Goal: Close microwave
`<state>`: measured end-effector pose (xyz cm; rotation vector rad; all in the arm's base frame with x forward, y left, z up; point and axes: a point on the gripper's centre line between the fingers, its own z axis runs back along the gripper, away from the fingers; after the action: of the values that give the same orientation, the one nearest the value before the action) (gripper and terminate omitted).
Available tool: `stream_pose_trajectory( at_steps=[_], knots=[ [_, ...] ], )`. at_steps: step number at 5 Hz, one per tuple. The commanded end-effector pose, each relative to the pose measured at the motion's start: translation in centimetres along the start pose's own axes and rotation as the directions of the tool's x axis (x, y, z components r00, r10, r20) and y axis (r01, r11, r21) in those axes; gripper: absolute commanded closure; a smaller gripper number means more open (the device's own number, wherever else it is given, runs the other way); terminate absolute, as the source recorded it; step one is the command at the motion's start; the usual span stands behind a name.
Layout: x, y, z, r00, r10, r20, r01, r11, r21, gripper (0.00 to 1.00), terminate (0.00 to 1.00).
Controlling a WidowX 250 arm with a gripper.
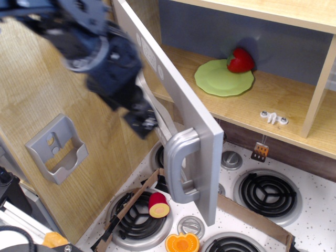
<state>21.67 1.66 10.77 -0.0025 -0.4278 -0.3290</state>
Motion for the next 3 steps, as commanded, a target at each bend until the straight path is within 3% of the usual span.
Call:
stream_pose_trajectory(
  at_steps=[1, 3],
  knots=[
    [5.4, -2.5, 0.2, 0.998, 0.021, 0.066, -0.021, 1.000, 0.000, 0.00, 0.00],
    [8.6, -3.5, -1.0, 0.995, -0.036, 0.088, 0.038, 0.999, -0.021, 0.00, 0.00]
  ],
)
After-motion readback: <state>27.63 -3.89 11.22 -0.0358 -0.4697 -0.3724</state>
